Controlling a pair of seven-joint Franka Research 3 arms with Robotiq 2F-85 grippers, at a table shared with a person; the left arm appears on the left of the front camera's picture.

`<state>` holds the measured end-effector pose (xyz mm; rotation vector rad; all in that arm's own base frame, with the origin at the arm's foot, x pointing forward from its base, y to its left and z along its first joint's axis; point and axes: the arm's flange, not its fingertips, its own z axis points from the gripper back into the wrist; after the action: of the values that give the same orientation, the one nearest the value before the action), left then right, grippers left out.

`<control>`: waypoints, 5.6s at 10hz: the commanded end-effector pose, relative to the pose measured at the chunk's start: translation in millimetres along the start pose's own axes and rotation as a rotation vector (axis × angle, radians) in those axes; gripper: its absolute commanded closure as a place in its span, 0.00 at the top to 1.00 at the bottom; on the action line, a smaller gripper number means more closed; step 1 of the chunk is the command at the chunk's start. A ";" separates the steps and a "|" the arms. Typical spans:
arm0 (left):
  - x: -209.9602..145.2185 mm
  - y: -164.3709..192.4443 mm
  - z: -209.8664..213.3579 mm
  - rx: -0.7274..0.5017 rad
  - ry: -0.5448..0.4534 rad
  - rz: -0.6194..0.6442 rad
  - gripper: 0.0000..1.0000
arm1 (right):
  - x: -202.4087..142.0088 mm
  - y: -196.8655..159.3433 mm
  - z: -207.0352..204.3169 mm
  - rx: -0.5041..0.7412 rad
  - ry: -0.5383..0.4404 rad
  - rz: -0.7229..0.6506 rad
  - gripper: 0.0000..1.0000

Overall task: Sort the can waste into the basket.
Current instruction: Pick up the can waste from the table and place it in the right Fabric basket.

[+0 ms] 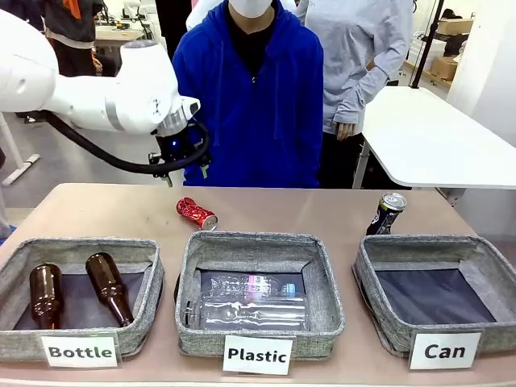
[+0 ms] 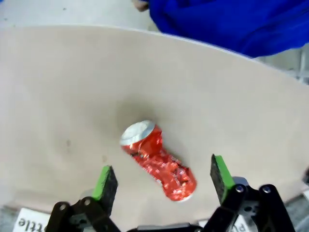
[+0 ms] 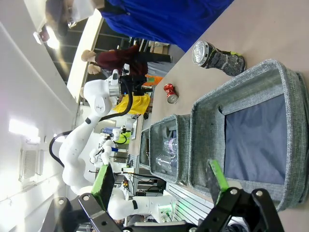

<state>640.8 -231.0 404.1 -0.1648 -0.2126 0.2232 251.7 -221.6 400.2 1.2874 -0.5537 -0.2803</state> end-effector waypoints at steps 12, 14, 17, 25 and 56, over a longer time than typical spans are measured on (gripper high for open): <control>-52.0 -0.2 -11.5 0.091 -0.026 0.326 1.00 | 2.3 0.6 -1.3 0.020 -0.017 0.025 1.00; -70.8 -13.0 -15.6 0.098 -0.136 0.429 1.00 | 2.3 0.6 -1.3 0.020 -0.017 0.025 1.00; -74.4 -24.5 -33.1 0.141 -0.187 0.532 1.00 | 2.3 0.6 -1.3 0.020 -0.017 0.025 1.00; -30.2 -22.4 -102.2 0.124 -0.174 0.642 1.00 | 2.3 0.6 -1.3 0.020 -0.017 0.025 1.00; -223.5 23.4 110.2 0.039 -0.139 -1.577 0.00 | 2.3 0.6 -1.3 0.020 -0.017 0.025 1.00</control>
<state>411.1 -252.4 470.1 -0.0052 -0.3008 -1.0393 251.4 -221.9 400.2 1.2871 -0.5545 -0.2812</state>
